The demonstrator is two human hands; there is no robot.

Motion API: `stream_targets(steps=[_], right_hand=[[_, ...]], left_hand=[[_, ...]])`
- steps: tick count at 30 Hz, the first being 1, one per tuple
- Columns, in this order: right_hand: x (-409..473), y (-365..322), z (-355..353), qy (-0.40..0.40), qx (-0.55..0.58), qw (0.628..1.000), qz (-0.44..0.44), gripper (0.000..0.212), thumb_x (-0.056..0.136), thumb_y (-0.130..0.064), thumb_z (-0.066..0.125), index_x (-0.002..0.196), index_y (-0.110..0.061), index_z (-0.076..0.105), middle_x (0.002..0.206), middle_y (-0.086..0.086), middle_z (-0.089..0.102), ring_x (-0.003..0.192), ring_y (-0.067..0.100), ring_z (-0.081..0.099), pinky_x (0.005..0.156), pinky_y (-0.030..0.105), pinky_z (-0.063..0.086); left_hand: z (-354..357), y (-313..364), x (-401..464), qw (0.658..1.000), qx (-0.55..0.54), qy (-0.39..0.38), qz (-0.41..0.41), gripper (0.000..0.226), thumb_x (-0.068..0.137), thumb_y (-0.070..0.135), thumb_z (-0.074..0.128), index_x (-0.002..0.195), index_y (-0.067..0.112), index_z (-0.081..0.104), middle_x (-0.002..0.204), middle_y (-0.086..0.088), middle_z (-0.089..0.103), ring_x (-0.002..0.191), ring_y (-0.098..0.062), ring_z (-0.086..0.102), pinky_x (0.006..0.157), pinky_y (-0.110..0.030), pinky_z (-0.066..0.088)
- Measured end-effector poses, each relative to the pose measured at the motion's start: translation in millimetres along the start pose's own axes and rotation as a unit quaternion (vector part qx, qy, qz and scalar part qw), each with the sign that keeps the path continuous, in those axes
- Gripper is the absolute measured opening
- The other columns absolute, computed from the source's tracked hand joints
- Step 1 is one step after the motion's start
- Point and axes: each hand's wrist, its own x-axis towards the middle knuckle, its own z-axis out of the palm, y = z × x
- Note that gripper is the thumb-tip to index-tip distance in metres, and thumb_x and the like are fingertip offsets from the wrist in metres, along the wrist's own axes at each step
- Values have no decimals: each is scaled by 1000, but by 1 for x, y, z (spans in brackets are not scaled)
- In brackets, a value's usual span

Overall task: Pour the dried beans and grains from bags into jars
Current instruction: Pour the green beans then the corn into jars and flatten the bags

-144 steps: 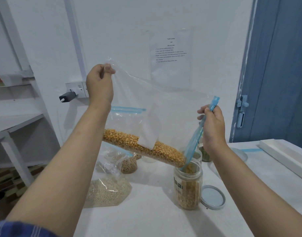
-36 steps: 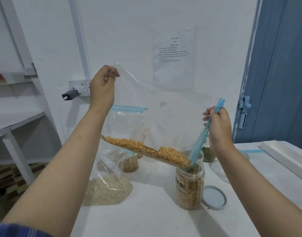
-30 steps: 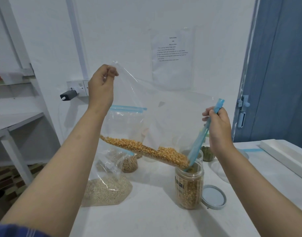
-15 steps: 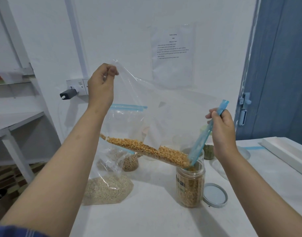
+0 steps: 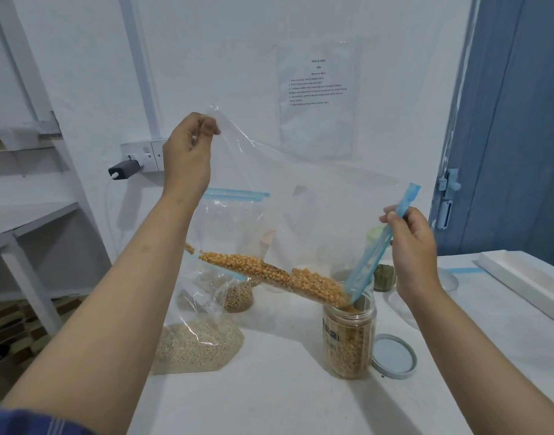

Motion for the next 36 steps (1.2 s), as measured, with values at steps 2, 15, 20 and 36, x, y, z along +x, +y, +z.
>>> stream_targets(steps=[2, 15, 20, 36], right_hand=[[1, 1, 1, 1, -4, 1000, -4, 16, 103, -20, 47, 102, -17, 63, 94, -9, 61, 88, 0, 55, 82, 23, 44], [13, -4, 4, 3, -32, 999, -9, 18, 102, -24, 50, 96, -15, 64, 88, -11, 60, 82, 2, 52, 74, 18, 42], [12, 0, 4, 10, -23, 1000, -14, 17, 102, -23, 50, 96, -14, 63, 85, -12, 60, 78, 0, 51, 73, 18, 42], [13, 1, 10, -1, -22, 999, -24, 18, 103, -25, 48, 95, -18, 62, 85, -12, 60, 76, -4, 52, 74, 16, 42]], left_hand=[[0, -1, 0, 1000, -3, 0, 1, 28, 102, 35, 48, 75, 36, 54, 78, 22, 56, 70, 2, 42, 70, -14, 36], [0, -3, 2, 1000, -6, 11, -6, 27, 102, 36, 48, 75, 36, 54, 77, 24, 57, 71, -1, 42, 70, -15, 35], [3, -4, 1, 1000, -6, 10, -5, 28, 101, 37, 48, 75, 37, 54, 79, 22, 58, 72, -2, 43, 71, -16, 37], [1, -4, 0, 1000, -7, 15, -12, 27, 102, 35, 48, 76, 33, 54, 75, 25, 57, 67, 2, 39, 68, -13, 35]])
